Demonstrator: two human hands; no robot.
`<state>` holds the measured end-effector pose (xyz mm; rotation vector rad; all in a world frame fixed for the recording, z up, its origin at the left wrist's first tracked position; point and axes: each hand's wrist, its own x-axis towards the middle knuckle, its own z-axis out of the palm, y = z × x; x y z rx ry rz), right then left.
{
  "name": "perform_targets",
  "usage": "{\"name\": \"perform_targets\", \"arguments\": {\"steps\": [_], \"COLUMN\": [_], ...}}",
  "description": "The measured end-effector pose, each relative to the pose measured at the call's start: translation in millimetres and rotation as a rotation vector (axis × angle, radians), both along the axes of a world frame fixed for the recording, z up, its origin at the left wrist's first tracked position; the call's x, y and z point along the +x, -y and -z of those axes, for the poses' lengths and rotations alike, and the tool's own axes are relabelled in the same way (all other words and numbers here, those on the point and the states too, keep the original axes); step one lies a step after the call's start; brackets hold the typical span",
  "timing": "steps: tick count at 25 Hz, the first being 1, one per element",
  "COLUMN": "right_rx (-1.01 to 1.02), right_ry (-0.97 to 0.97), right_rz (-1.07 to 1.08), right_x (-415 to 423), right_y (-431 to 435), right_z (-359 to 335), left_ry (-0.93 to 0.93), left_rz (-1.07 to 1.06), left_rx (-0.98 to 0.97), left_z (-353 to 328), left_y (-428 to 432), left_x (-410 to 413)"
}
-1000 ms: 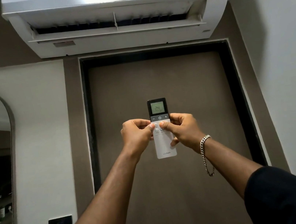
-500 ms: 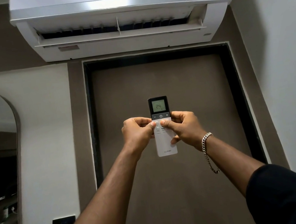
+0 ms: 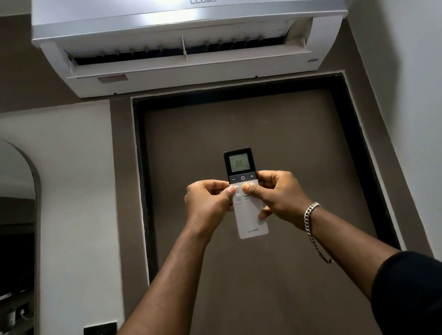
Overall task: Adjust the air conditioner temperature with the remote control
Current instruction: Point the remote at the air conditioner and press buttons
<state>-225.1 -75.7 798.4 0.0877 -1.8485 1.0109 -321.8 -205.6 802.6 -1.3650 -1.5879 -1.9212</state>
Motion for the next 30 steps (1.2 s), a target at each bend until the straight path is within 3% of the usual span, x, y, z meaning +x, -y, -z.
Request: {"name": "perform_targets", "arguments": {"steps": [23, 30], "right_rx": [-0.014, -0.146], "right_ry": [-0.029, -0.054], "right_rz": [0.026, 0.035], "right_x": [19, 23], "right_y": [18, 26], "right_z": [-1, 2], "left_ry": [0.013, 0.032], "left_rz": [0.009, 0.010], "left_rx": [-0.009, -0.024], "left_z": [-3, -1], "left_y": [16, 18], "left_x": [19, 24]}}
